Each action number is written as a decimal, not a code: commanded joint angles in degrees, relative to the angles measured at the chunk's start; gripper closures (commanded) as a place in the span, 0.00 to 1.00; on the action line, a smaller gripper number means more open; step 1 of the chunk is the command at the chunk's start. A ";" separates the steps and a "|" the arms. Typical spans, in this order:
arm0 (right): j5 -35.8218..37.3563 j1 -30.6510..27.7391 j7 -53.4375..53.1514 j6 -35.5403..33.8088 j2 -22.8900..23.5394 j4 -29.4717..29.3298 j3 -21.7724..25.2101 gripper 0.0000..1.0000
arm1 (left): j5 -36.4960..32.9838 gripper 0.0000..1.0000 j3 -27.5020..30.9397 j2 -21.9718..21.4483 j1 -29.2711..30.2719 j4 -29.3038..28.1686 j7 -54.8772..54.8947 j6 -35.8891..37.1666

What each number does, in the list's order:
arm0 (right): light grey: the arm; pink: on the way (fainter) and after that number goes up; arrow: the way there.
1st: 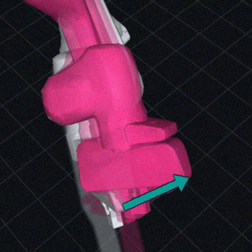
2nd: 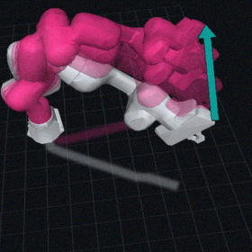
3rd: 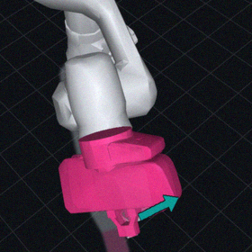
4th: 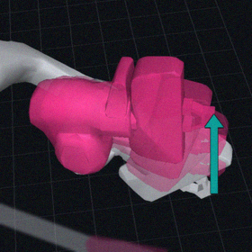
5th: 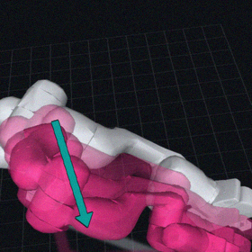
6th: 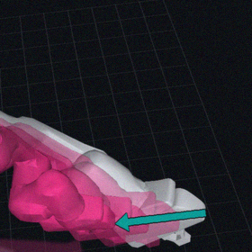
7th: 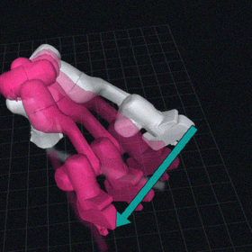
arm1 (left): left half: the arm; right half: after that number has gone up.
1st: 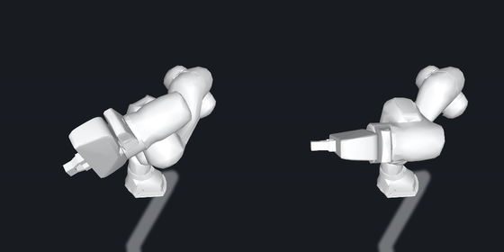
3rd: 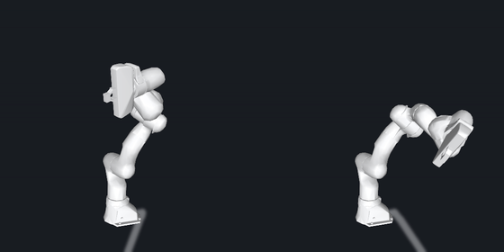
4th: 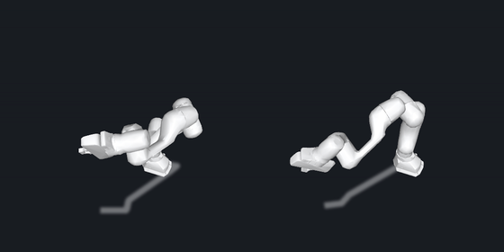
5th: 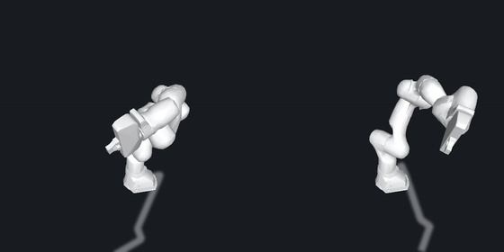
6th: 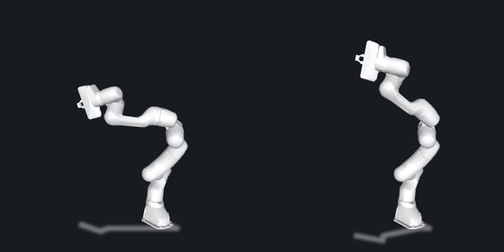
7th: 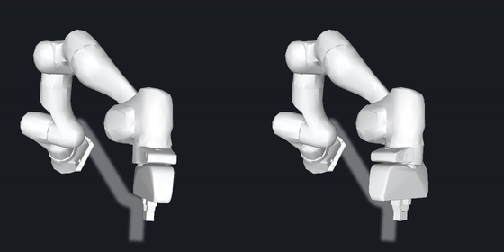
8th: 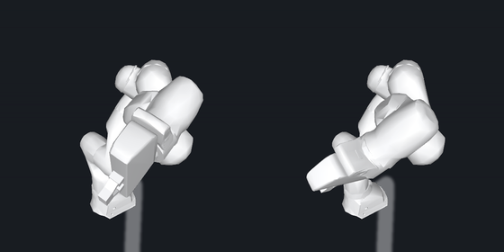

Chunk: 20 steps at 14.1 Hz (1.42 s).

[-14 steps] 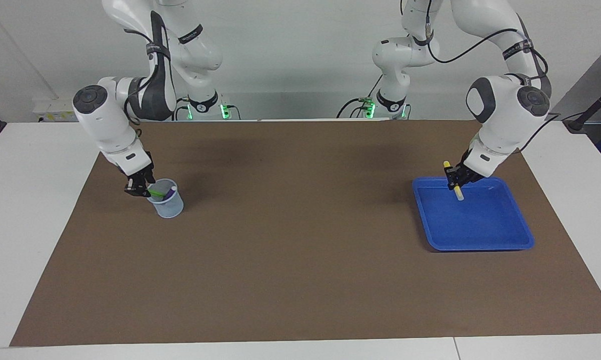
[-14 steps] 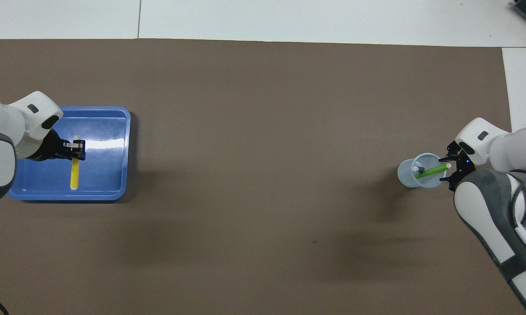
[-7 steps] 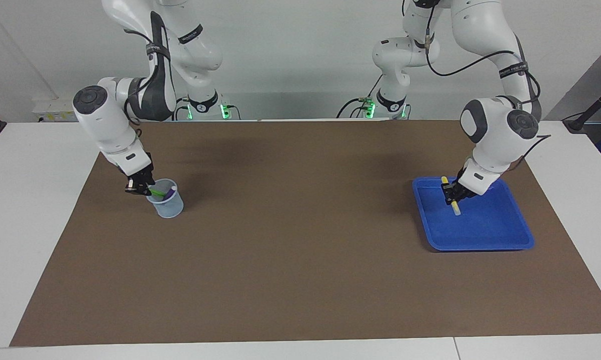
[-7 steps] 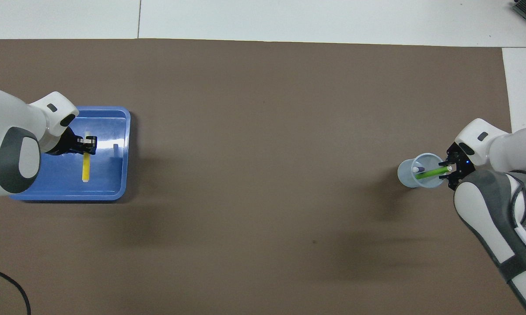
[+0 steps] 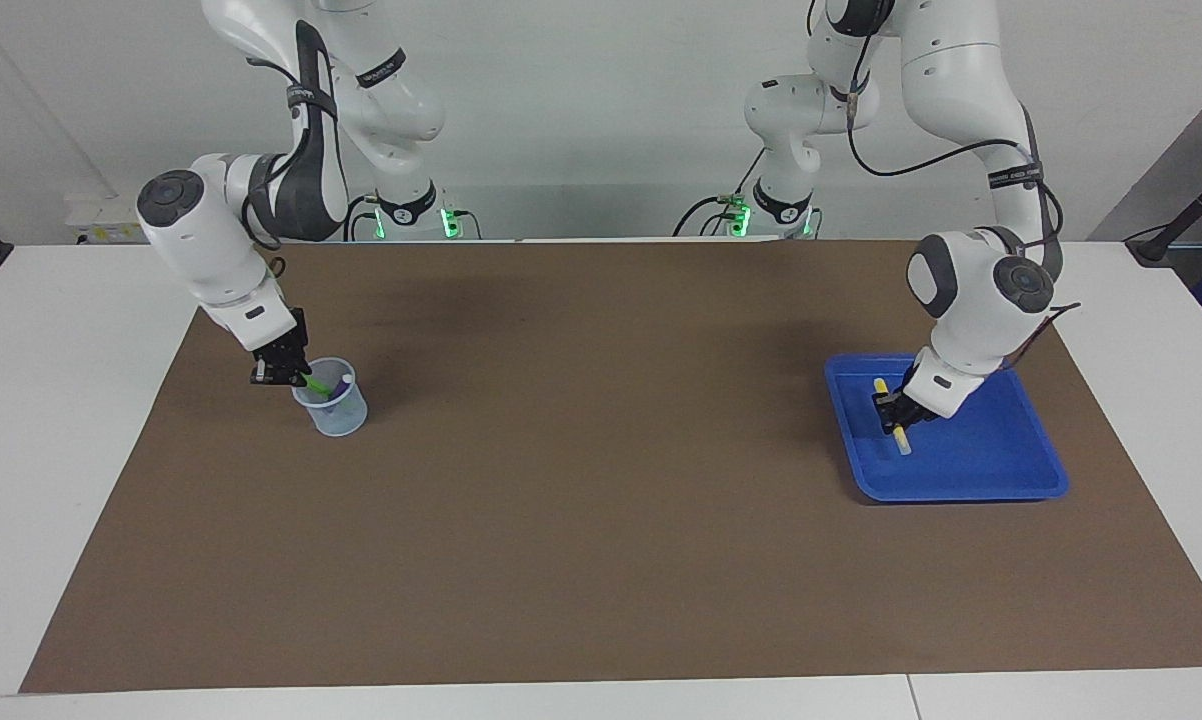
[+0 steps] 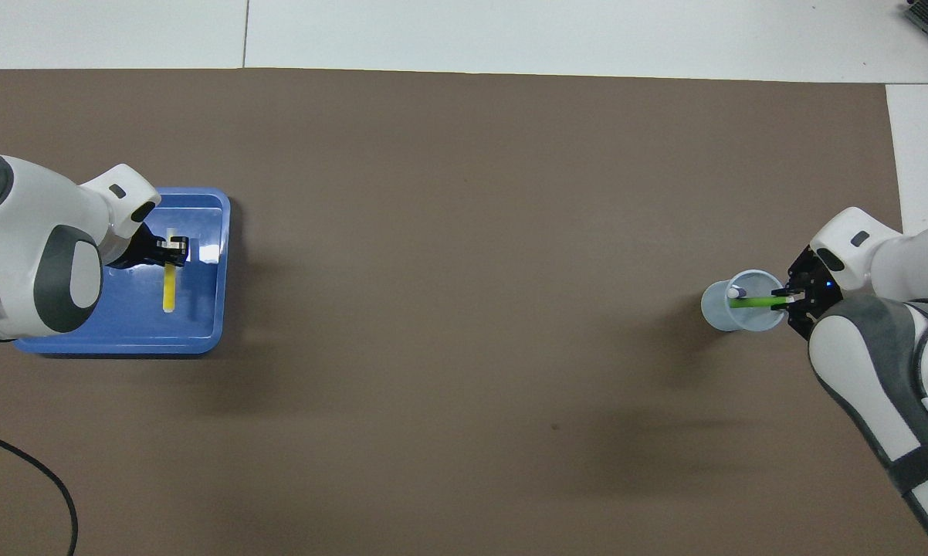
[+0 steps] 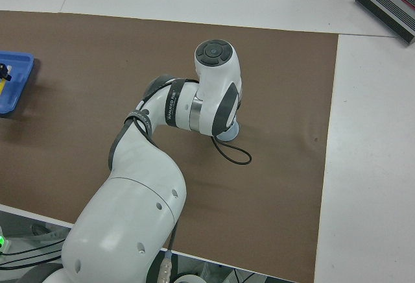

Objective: Right arm passes pens to left for tray arrangement
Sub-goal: 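Grasp the green pen in the cup with the right gripper, then carry the green pen toward the left gripper while the left gripper opens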

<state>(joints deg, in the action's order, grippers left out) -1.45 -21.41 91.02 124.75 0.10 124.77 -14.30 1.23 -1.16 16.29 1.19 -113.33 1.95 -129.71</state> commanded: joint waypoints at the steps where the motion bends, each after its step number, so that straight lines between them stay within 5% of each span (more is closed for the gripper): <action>1: -1.98 0.14 -3.55 -3.62 -0.80 -2.15 -0.73 1.00 | -1.14 1.00 0.01 1.55 -0.14 0.39 0.25 -2.03; 9: -1.71 2.95 -16.29 -21.37 -1.50 -16.12 -1.25 1.00 | -1.23 1.00 0.01 3.22 0.22 -0.66 0.51 -3.62; 10: -1.71 3.04 -20.14 -23.83 -1.68 -17.18 -1.34 1.00 | -1.15 0.88 0.01 3.22 0.30 -0.58 0.51 -3.71; 11: -1.71 3.48 -23.22 -26.46 -1.68 -19.02 -1.69 1.00 | -1.14 0.56 -0.07 3.22 0.48 -0.40 0.42 -3.88; 12: -1.54 4.44 -25.26 -28.40 -1.68 -21.04 -1.87 1.00 | -0.54 0.36 -0.07 3.22 0.65 -0.23 -0.19 -3.88; 17: -4.42 5.06 -41.77 -31.76 -1.86 -23.43 -5.81 1.00 | 4.74 0.25 -0.07 3.31 1.27 1.97 -0.81 -0.82; 20: -11.62 8.12 -57.39 -30.62 -2.12 -23.08 -6.88 1.00 | 6.76 0.20 -0.07 3.31 1.62 10.37 -1.77 11.53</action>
<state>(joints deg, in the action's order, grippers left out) -9.31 -14.78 41.82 94.10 -1.67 101.89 -20.66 7.12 -0.94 18.97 2.08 -109.35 1.39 -126.12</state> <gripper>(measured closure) 0.819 0.203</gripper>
